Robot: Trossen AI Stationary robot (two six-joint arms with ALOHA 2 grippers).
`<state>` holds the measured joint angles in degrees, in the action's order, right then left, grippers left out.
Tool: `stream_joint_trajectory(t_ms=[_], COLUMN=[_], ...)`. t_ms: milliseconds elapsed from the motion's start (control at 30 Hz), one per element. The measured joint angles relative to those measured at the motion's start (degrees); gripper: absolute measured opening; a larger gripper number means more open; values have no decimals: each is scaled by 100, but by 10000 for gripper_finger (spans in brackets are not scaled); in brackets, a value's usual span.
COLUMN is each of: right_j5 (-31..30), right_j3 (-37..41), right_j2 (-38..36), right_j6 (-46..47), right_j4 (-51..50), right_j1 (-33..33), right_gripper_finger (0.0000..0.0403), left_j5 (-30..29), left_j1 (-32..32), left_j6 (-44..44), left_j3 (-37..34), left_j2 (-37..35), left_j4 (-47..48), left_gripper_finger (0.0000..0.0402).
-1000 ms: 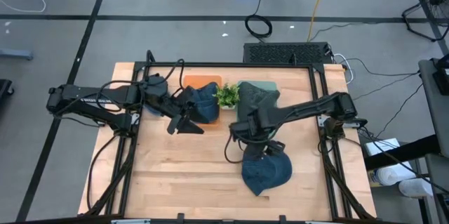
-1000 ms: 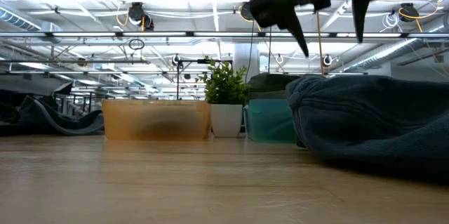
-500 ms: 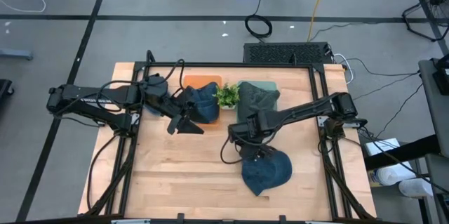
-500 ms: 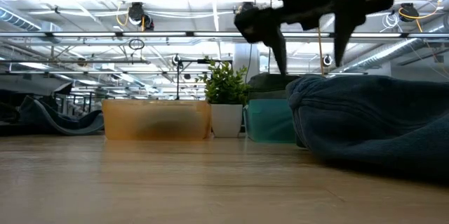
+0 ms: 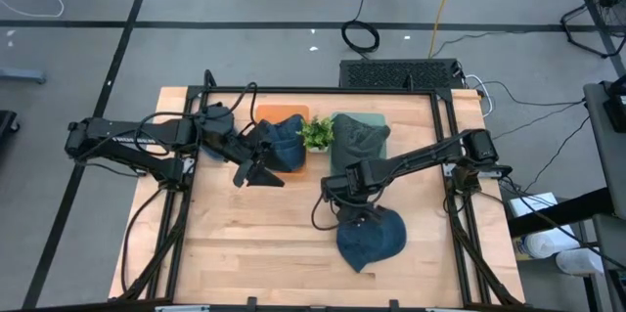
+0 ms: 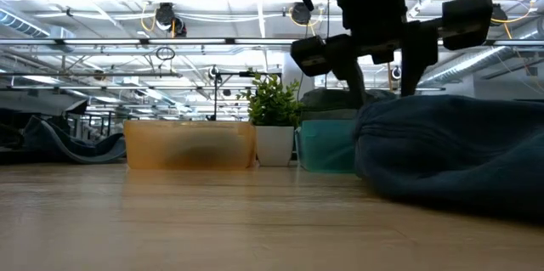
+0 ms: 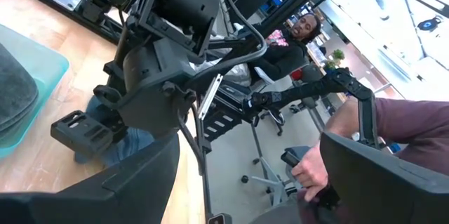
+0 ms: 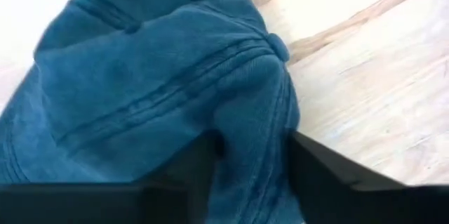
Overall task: Pick & Place hat
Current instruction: Put the bottom blue cap into the orange bin
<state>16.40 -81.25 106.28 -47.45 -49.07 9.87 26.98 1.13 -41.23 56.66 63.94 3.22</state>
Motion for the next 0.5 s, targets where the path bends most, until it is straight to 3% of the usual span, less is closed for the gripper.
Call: stream_joint_trajectory(t_ms=[233, 500], right_j5=[1, 11], right_j3=[0, 0], right_j2=[0, 0], right_j6=[20, 79], right_j4=[-2, -111], right_j1=[0, 0], right_gripper_finger=[13, 4], left_j5=[4, 20], left_j1=[0, 2], left_j6=[44, 52], left_j3=[0, 0], left_j2=[0, 0], left_j4=[4, 171], left_gripper_finger=[353, 353])
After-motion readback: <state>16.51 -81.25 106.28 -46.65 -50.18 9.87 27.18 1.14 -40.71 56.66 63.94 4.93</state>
